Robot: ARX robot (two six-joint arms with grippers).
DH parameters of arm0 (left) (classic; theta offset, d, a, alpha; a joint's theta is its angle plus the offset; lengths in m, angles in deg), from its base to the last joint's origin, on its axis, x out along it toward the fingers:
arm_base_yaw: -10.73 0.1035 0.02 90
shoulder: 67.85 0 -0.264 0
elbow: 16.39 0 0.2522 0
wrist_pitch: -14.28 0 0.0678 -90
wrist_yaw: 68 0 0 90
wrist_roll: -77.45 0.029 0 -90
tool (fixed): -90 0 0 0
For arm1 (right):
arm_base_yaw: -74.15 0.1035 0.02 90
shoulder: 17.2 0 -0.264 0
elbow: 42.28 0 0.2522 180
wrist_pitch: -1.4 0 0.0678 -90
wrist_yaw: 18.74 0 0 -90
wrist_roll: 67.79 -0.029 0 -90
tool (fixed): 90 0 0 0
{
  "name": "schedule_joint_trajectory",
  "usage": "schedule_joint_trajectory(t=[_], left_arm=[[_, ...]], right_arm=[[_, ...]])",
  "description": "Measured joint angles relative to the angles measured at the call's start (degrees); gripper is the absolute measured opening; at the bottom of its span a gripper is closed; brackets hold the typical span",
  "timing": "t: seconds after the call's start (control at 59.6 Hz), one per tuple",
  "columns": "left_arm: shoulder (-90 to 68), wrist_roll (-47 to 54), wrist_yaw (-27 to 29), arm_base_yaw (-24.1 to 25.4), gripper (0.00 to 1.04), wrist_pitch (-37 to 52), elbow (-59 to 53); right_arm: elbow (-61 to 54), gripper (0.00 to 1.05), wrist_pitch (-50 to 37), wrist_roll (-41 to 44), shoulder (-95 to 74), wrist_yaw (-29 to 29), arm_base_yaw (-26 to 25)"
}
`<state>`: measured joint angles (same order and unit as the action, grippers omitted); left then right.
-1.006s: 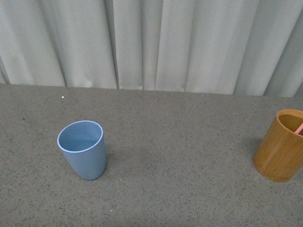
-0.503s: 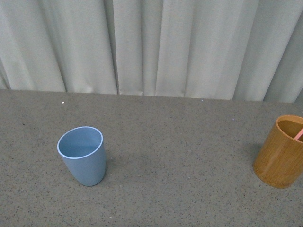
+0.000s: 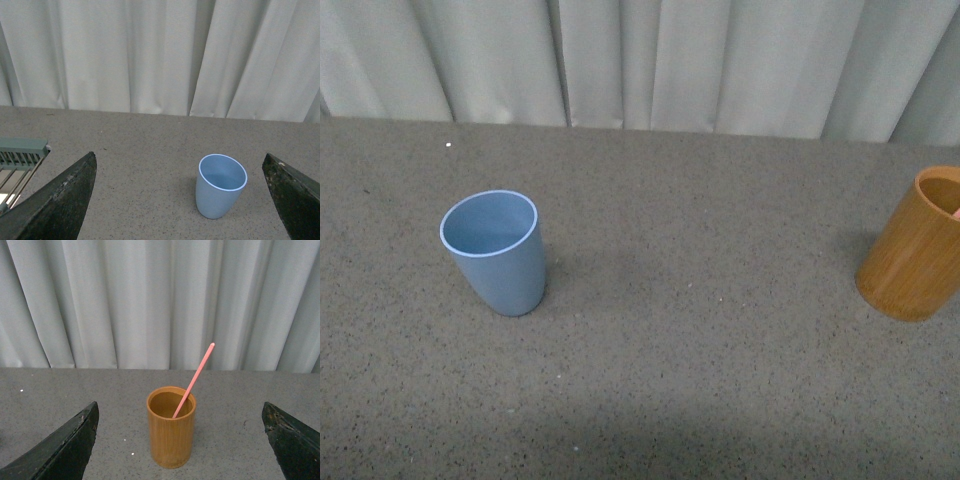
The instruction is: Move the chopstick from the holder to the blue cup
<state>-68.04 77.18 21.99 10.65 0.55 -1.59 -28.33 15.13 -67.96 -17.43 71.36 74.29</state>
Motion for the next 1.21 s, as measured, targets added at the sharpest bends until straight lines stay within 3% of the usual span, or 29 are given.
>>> schedule_joint_trajectory(t=[1.207], left_arm=[[0.0,0.0,0.0,0.0,0.98,0.0,0.0]], right_arm=[[0.0,0.95,0.0,0.0,0.0,0.0,0.0]])
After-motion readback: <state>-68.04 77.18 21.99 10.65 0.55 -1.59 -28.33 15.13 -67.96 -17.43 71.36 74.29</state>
